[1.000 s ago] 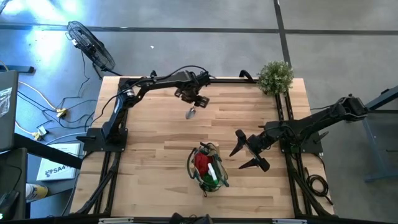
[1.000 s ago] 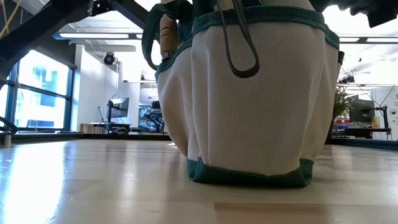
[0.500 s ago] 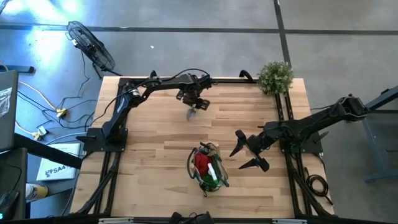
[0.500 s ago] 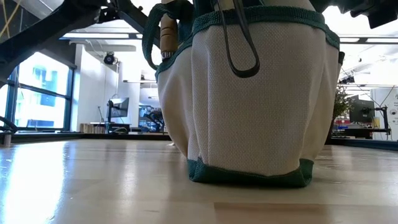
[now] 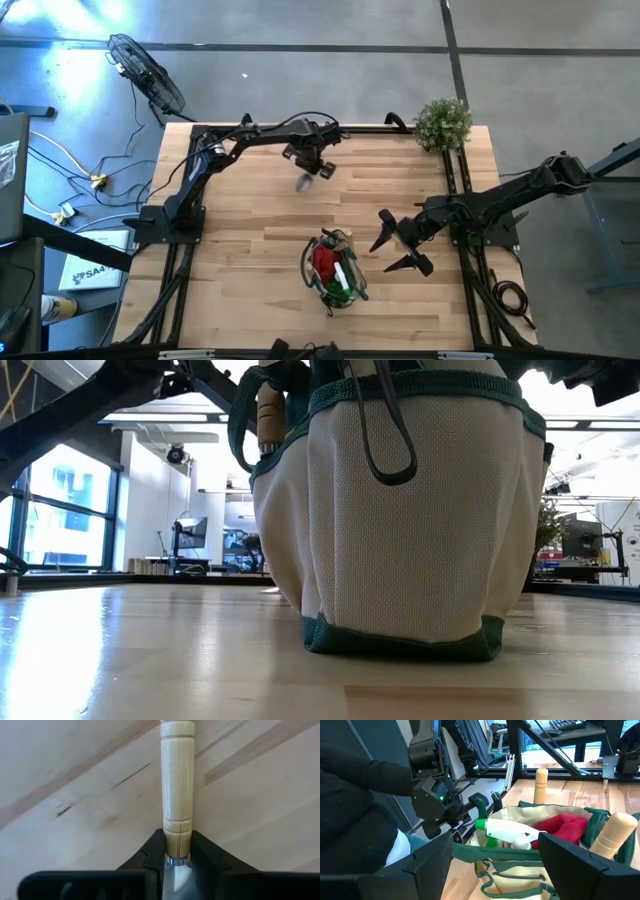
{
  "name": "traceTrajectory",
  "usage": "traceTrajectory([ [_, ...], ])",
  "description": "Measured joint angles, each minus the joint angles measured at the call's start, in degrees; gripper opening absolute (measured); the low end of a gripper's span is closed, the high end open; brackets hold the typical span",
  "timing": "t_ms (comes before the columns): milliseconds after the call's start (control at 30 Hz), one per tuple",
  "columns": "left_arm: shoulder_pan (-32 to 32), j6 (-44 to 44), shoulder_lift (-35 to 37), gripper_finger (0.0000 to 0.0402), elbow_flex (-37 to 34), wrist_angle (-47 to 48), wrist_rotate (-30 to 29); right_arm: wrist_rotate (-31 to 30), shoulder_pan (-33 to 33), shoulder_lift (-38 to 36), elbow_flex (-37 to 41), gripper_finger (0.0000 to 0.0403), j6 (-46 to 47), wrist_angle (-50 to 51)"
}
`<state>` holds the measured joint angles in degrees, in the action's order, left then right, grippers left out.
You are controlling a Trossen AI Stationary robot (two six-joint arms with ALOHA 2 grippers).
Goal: Pick & Place Garden tools in Gardening bag
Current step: Put the trowel into the gardening bag
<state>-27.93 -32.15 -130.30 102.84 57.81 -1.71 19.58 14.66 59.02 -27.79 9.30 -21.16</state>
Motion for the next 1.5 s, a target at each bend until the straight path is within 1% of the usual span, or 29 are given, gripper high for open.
traceTrajectory([
  [100,0.7,0.4,0.0,0.0057,0.0,0.3,-1.8,0.1,0.0,0.0,0.0,0.0284,1.1,0.0],
  [200,1.6,1.8,-0.1,0.0057,1.5,2.2,-3.8,0.3,0.0,0.0,0.0,0.0284,1.4,0.0],
  [233,1.9,2.1,-0.2,0.0057,2.5,3.6,-4.5,0.4,0.0,0.0,0.0,0.0284,1.4,-0.3],
  [300,2.7,2.4,-0.2,0.0057,4.9,9.7,-6.6,0.5,0.0,0.0,0.0,0.0284,1.4,-2.2],
  [400,4.5,2.4,0.8,0.0057,11.5,13.5,-10.9,0.8,0.0,0.0,0.0,0.0284,1.4,-4.7],
  [467,6.5,2.4,2.7,0.0057,17.0,20.4,-13.7,1.9,0.0,0.0,0.0,0.0284,1.2,-5.6],
  [600,11.5,2.0,4.4,0.0057,29.1,28.4,-21.7,4.2,0.0,0.0,0.0,0.0284,0.9,-7.0],
  [633,12.9,2.2,5.2,0.0057,32.0,29.5,-23.7,5.4,0.0,0.0,0.0,0.0284,0.6,-7.5],
  [667,14.4,2.7,7.6,0.0057,31.8,28.1,-26.8,6.8,0.0,0.0,0.0,0.0284,0.2,-8.6],
  [700,15.7,3.8,11.4,0.0057,29.3,25.7,-28.7,8.9,0.0,0.0,0.0,0.0284,0.1,-10.1],
  [733,16.5,3.8,14.6,0.0057,27.6,25.3,-29.3,11.0,0.0,0.0,0.0,0.0284,0.1,-12.0],
  [800,18.5,0.9,20.1,0.0057,25.5,23.9,-30.3,15.0,0.0,0.0,0.0,0.0284,-0.4,-15.8],
  [867,21.0,-0.4,24.5,0.0057,23.7,21.7,-32.4,15.6,0.0,0.0,0.0,0.0284,-3.1,-18.2],
  [967,26.2,1.3,30.2,0.0057,21.0,13.2,-33.7,10.7,0.0,0.0,0.0,0.0284,-8.8,-19.2],
  [1100,33.2,8.8,34.5,0.0057,14.9,-0.4,-30.2,1.0,0.0,0.0,0.0,0.0284,-12.9,-20.9],
  [1167,35.8,11.5,34.9,0.0057,11.0,-6.5,-28.3,-3.3,0.0,0.0,0.0,0.0284,-14.0,-22.8],
  [1300,39.6,14.3,35.3,0.0057,2.5,-17.0,-28.8,-9.4,0.0,0.0,0.0,0.0284,-14.1,-27.0],
  [1433,41.3,15.8,35.2,0.0057,-5.5,-27.2,-28.6,-12.5,0.0,0.0,0.0,0.0284,-13.8,-29.7],
  [1500,41.2,15.8,35.2,0.0057,-7.4,-29.1,-28.6,-15.0,0.0,0.0,0.0,0.0284,-13.8,-29.7],
])
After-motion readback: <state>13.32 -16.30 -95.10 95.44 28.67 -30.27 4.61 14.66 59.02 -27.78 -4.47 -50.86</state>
